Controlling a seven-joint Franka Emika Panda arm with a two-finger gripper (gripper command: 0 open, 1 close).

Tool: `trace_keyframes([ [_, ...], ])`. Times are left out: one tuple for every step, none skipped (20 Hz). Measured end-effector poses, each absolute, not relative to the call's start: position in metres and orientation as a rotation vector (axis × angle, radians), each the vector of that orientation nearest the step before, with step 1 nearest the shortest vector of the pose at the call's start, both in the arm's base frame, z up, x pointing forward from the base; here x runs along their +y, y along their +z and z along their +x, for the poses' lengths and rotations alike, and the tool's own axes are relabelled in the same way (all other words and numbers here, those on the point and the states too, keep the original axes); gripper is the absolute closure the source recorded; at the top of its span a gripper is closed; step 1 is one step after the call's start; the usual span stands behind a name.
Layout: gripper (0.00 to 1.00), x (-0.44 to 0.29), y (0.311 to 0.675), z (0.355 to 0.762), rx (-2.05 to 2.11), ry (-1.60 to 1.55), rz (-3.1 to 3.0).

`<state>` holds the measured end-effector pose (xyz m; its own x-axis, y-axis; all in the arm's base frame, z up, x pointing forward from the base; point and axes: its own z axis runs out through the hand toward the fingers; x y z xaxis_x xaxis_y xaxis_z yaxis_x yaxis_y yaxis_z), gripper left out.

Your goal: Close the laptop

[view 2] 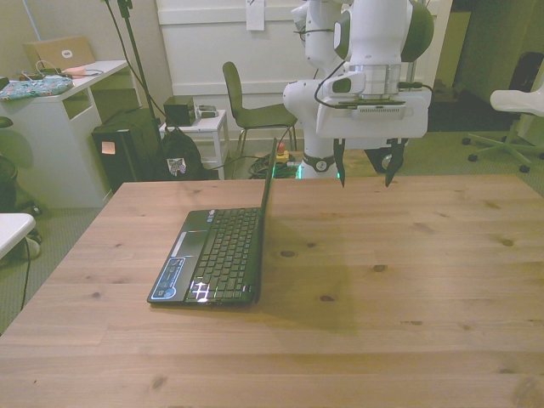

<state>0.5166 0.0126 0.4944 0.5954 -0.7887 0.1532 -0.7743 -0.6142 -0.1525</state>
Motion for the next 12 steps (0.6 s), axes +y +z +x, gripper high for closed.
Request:
trace_keyframes([
  [0.00, 0.005, 0.501, 0.530, 1.379, -0.329, -2.722],
  [0.00, -0.005, 0.506, 0.542, 1.410, -0.341, -2.700],
  [0.00, -0.015, 0.511, 0.551, 1.440, -0.349, -2.678],
  [0.00, -0.024, 0.515, 0.557, 1.471, -0.355, -2.657],
  [0.00, -0.030, 0.519, 0.562, 1.500, -0.366, -2.637],
  [0.00, -0.035, 0.523, 0.565, 1.536, -0.377, -2.612],
  [0.00, -0.038, 0.526, 0.570, 1.576, -0.391, -2.586],
  [0.00, -0.039, 0.527, 0.575, 1.615, -0.401, -2.560],
  [0.00, -0.039, 0.527, 0.581, 1.656, -0.406, -2.529],
  [0.00, -0.037, 0.527, 0.588, 1.705, -0.406, -2.489],
  [0.00, -0.034, 0.527, 0.594, 1.755, -0.405, -2.444],
  [0.00, -0.030, 0.527, 0.600, 1.804, -0.404, -2.396],
])
